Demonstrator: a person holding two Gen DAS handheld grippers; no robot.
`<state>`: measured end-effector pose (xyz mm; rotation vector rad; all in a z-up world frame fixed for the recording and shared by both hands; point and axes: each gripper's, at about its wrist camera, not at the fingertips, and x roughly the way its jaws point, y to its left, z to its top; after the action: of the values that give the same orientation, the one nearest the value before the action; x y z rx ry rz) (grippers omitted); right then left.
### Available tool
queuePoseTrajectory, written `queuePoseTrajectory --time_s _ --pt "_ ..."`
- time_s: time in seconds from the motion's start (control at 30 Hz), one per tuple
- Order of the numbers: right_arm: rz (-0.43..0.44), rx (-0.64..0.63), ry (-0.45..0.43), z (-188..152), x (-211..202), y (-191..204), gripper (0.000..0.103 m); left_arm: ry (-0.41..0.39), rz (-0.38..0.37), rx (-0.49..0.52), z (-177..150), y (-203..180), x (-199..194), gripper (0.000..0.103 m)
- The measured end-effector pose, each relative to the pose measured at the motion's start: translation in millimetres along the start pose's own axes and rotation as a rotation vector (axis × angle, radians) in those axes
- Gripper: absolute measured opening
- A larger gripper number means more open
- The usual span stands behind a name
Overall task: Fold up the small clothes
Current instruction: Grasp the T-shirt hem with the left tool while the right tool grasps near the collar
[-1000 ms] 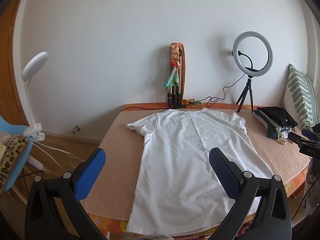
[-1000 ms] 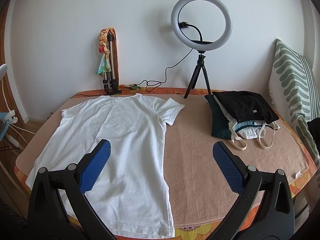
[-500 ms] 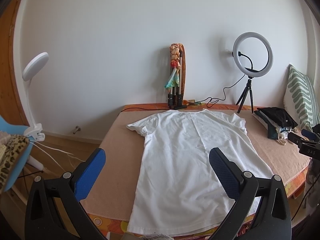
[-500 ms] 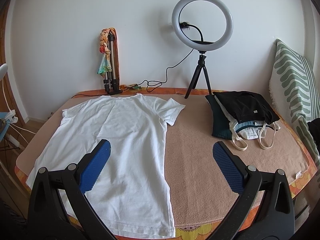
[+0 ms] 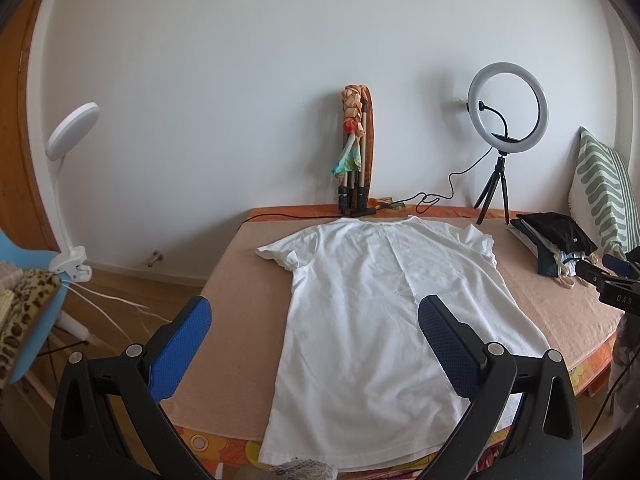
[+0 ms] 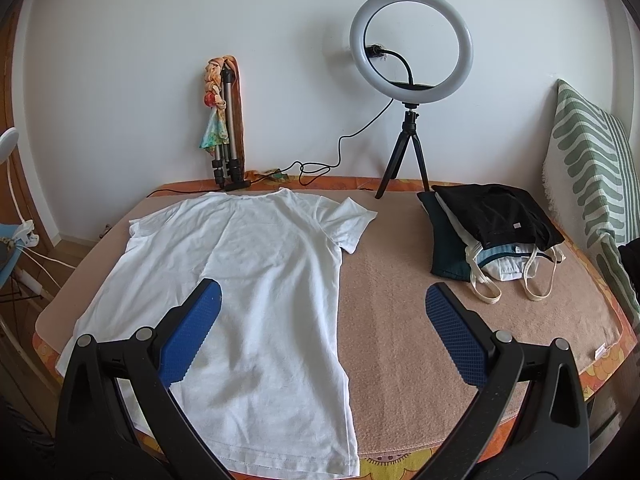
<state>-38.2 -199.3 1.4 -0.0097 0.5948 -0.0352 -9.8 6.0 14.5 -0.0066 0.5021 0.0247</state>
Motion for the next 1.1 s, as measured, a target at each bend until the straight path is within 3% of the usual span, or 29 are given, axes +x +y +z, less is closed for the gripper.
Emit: queuePoseTrajectory --time_s 0.37,0.57,0.73,0.97,1.1 --pt "0.112 -0.032 0.005 35.0 7.9 38.6 0.103 0.129 0.001 -0.020 -24.8 40.5 24.1 0.099" --pt "0.263 -0.078 0.036 79.4 29.5 89.5 0.103 0.289 -0.073 -0.069 -57.0 56.6 50.7 0.080" --pt "0.357 -0.132 0.097 111.1 64.3 148.6 0.100 0.396 -0.118 -0.116 -80.7 65.8 72.1 0.056" --pt "0.407 -0.193 0.176 133.9 123.2 229.3 0.098 0.505 -0.152 -0.145 -106.6 74.9 91.1 0.041" --pt "0.419 -0.246 0.243 137.1 160.2 275.7 0.092 0.542 -0.176 -0.142 -115.8 75.2 95.5 0.040"
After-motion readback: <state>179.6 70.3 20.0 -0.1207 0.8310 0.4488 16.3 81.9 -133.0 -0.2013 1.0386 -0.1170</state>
